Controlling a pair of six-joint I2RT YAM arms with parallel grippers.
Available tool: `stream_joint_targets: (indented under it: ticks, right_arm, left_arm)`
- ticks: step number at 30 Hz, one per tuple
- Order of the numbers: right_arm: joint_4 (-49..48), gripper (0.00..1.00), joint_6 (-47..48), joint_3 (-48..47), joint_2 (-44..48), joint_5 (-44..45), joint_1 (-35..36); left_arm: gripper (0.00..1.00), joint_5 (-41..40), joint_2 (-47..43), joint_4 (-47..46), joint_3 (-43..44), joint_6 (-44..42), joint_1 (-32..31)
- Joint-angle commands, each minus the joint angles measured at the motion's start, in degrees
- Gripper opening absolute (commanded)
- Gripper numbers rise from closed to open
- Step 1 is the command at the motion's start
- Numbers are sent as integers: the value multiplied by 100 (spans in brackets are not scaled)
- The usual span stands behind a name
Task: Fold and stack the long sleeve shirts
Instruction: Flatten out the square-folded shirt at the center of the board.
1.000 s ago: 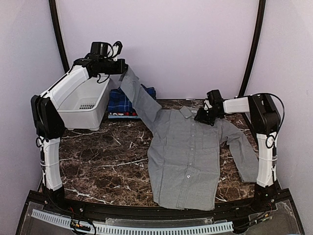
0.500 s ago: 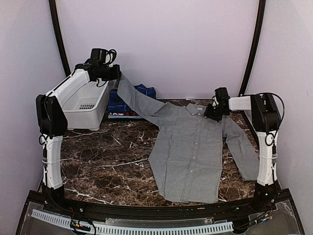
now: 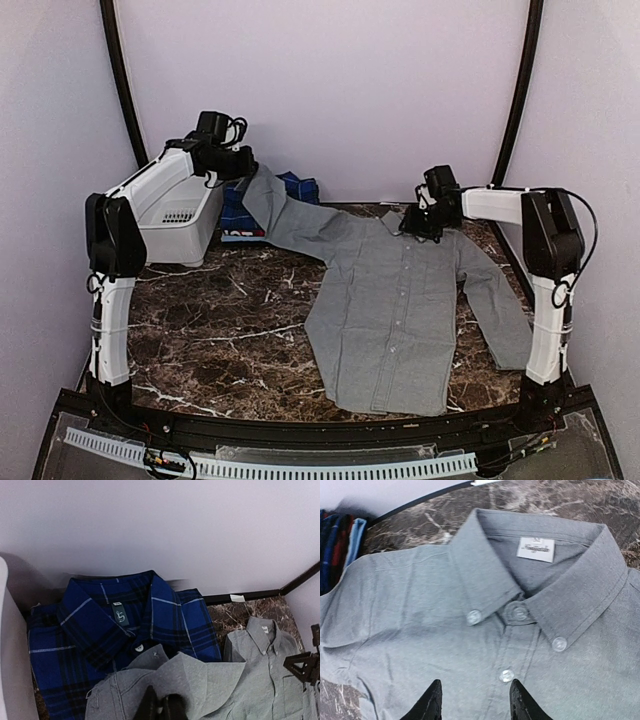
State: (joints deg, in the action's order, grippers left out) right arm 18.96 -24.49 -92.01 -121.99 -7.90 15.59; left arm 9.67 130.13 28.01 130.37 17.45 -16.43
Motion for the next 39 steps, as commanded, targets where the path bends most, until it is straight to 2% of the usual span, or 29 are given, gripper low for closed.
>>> stream_joint_targets:
  ticks: [1,2,5,6,8,11,16,20,23,30,32,36,39]
  right_arm:
    - [49,45,151,218,637,-69,303]
    - [69,45,168,308,732,-73,394]
    - [96,48,197,585,1079,-32,707]
    - [87,48,191,706,1212,-25,826]
    - [38,49,190,968,1476,-5,1115]
    - [82,53,216,1306,1821,203,1712]
    - [270,53,86,1599,2123,545,2947]
    - [590,53,-114,1543,2050,1012,3880]
    - [837,52,-311,1460,1858,1325,4404]
    - [1039,52,-717,1344,1408,1568,5113]
    - [1090,52,-771,1259,1256,1620,5242]
    - [1226,51,-876,1048,954,1750,5357]
    - [1272,51,-902,958,767,1789,5378]
  left_arm:
    - [14,49,-193,203,-2,92,-166]
    - [24,-129,-204,312,-7,142,-167]
    - [37,-260,-351,375,-148,188,-168]
    - [45,-292,-389,366,-185,206,-168]
    - [49,-252,-480,384,-244,195,-168]
    - [52,-96,-584,413,-314,162,-195]
    - [54,69,-749,362,-575,138,-220]
    - [54,191,-820,307,-668,201,-221]
    - [60,195,-826,378,-661,214,-221]
    - [69,318,-876,536,-702,199,-239]
    - [77,323,-905,619,-695,137,-277]
    - [86,323,-1044,714,-785,50,-352]
    - [88,421,-1337,544,-1176,74,-412]
